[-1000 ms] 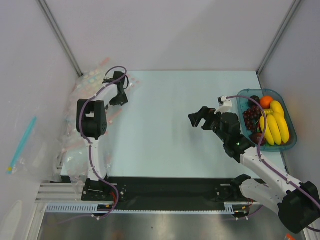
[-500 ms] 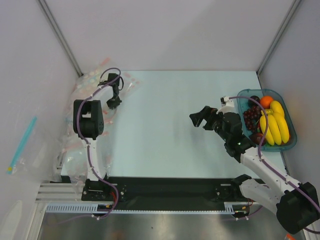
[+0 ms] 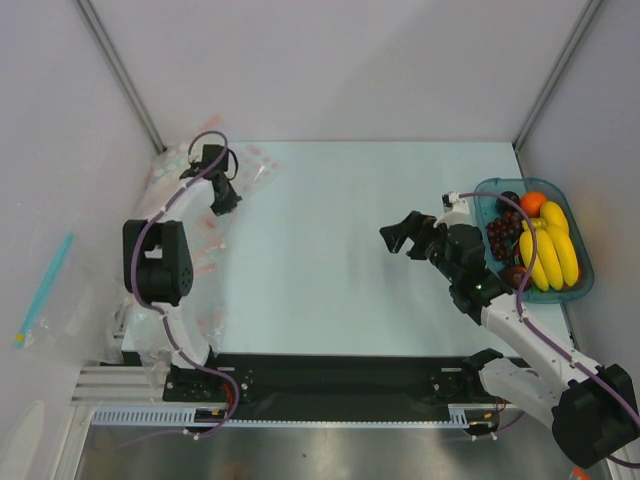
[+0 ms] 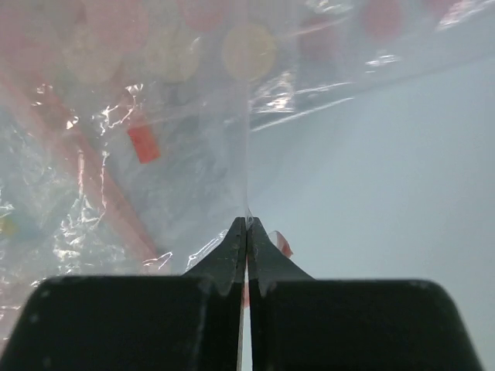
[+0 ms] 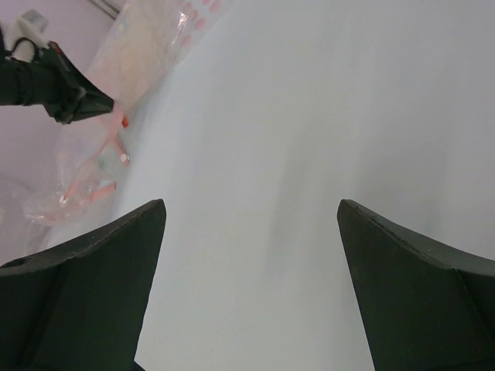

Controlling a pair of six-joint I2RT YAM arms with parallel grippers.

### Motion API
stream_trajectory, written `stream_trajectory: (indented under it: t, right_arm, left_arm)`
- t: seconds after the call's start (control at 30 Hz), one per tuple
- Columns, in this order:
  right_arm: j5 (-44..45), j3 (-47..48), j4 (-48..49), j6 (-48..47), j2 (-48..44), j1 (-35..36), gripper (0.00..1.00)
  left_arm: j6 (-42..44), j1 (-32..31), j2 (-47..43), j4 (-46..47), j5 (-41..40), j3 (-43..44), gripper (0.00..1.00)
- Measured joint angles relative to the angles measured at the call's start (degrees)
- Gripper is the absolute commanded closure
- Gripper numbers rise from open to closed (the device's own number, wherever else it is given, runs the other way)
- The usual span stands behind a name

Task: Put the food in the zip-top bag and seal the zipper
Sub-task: Pick up the zipper food storage bag at the center of the board, then open the zipper of the food storage bag.

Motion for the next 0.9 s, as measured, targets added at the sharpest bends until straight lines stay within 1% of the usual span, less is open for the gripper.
stream_trajectory:
  t: [0.13,0.2,0.3,0.47,0.67,0.73,0.9]
  right_arm:
    - [-0.8,0.0,0.6,0.0,0.7,-0.1,0.02]
    - [-1.7,-0.1,1.4,0.0,1.5,-0.1,0.03]
    - [-4.0,-0.2,3.1,-0.2,3.7,0.1,0.07]
    - [-7.3,-0.3,5.1,-1.6,5.5,2.0,0.12]
    - [-8.0,-0.3,7.3,-6.3,5.5,8.7,0.15]
    - [-7.8,-0.3,7.9,-8.4,5.6,11.8,0.16]
    - [-5.9,-0.3,10.1,-13.9,7.0,19.9,0.24]
  left_arm:
    - [-1.3,-1.4,-8.7,0.9,4.2,0.0,1.0]
    - [-2.3,-3.1,-13.6,2.0,7.4,-0.4,0.99]
    - [-4.1,-7.1,-21.6,5.8,11.1,-4.9,1.0]
    - [-7.7,-15.2,-34.3,12.1,16.2,-15.8,0.99]
    - [-11.7,-22.3,-44.6,21.4,19.0,-28.5,0.97]
    - [-12.8,-23.8,-47.1,24.9,19.5,-32.3,0.95]
    - [-14.3,-25.2,-53.9,32.3,20.2,-41.1,0.93]
